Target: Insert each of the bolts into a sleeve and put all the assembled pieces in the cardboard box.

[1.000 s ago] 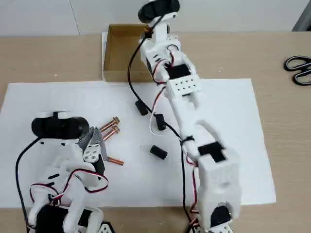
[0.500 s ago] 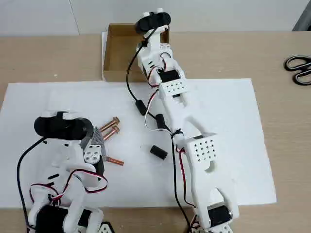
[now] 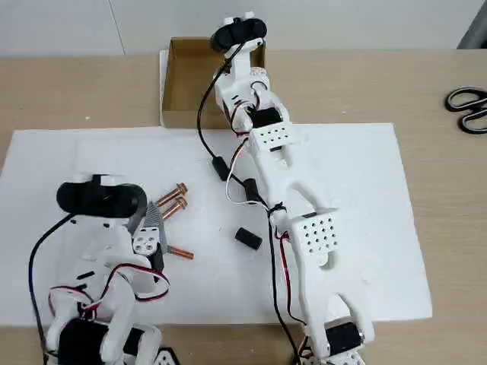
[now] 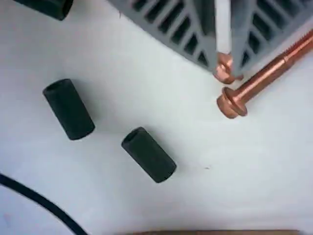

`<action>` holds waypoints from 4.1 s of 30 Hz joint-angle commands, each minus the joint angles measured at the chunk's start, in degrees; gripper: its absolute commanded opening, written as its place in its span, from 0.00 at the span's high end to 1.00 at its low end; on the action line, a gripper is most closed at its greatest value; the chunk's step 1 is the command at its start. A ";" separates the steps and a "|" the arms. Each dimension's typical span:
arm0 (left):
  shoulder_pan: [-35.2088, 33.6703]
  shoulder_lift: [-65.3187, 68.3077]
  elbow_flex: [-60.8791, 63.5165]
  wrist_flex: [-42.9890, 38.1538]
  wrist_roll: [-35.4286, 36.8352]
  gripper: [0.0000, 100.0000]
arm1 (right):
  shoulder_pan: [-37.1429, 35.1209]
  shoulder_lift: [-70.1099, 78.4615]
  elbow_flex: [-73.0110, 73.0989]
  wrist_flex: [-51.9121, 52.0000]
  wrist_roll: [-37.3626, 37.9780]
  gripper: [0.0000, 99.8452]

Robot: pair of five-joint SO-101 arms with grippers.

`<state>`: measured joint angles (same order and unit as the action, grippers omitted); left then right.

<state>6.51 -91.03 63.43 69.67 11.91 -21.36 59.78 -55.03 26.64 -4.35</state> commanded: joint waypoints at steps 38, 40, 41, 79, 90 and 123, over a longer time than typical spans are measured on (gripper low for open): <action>-9.32 -0.35 -0.57 -2.20 4.66 0.99 | -6.55 -12.18 -40.97 70.37 -9.05 0.81; -9.32 -0.35 -0.57 -2.20 4.57 0.99 | -7.96 -13.23 -40.97 70.46 -9.41 0.81; -9.32 -0.35 -0.66 -2.20 4.57 0.99 | -8.48 -13.67 -40.88 70.64 -9.58 0.81; -9.41 -0.35 -1.63 -1.85 4.57 0.99 | -7.43 -30.02 19.43 68.79 -11.87 0.81; -9.41 -0.35 -1.71 -1.85 4.57 0.99 | -7.43 -26.07 19.43 68.79 -10.46 0.81; -9.41 -0.35 -1.45 -1.67 4.57 0.99 | -4.70 -15.16 19.34 63.60 -10.46 0.81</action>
<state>-2.64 -91.30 62.46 68.97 16.22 -26.37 44.04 -35.52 91.34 -15.34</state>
